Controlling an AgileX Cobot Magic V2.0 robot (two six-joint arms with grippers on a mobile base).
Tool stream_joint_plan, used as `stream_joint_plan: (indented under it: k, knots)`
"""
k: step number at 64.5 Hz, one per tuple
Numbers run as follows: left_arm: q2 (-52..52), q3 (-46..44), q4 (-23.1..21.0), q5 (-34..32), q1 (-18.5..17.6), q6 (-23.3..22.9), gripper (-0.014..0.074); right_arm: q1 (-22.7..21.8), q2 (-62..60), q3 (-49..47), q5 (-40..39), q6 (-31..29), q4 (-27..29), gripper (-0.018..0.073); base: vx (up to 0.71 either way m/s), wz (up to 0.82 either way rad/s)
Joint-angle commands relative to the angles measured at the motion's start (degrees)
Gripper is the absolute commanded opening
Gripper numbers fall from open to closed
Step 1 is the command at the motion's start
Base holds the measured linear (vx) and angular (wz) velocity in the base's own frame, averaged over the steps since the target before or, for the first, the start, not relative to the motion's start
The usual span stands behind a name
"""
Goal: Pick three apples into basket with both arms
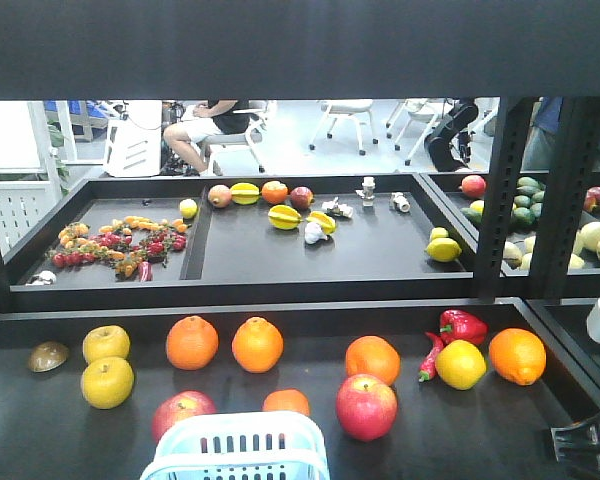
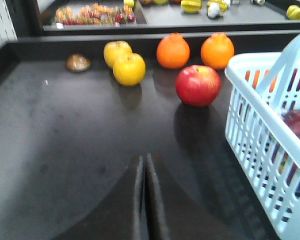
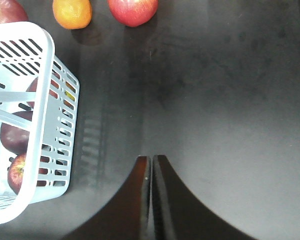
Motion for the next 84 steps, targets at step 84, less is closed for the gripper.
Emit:
stream_joint_plan:
  k: [84]
  knots:
    - [-1.8,-1.5,0.3,-2.2,0.1,-1.5,-0.0007,-5.4,-13.9,2.6,-14.5,-8.7,-6.4,-0.0004,0.00,0.00]
